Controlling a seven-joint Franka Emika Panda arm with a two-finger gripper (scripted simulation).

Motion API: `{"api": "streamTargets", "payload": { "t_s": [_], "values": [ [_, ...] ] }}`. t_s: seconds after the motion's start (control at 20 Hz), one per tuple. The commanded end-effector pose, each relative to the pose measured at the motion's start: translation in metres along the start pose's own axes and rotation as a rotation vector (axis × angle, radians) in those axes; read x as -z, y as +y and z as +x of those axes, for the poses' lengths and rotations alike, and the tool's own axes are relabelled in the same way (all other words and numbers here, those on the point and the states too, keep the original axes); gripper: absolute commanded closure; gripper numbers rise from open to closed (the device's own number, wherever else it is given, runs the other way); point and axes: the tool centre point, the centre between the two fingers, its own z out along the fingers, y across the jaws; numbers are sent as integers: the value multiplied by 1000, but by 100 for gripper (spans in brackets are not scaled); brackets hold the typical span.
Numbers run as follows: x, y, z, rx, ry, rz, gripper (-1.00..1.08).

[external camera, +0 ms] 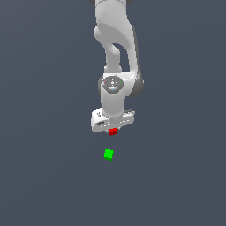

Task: Stack the red cube on top of the green cube.

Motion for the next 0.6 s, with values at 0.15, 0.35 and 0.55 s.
{"api": "streamTargets", "payload": {
  "t_s": [0.15, 0.35, 0.55],
  "values": [
    [-9, 15, 29, 0, 1, 0, 108],
    [-15, 25, 49, 0, 1, 0, 108],
    [-21, 34, 66, 0, 0, 0, 108]
  ]
}}
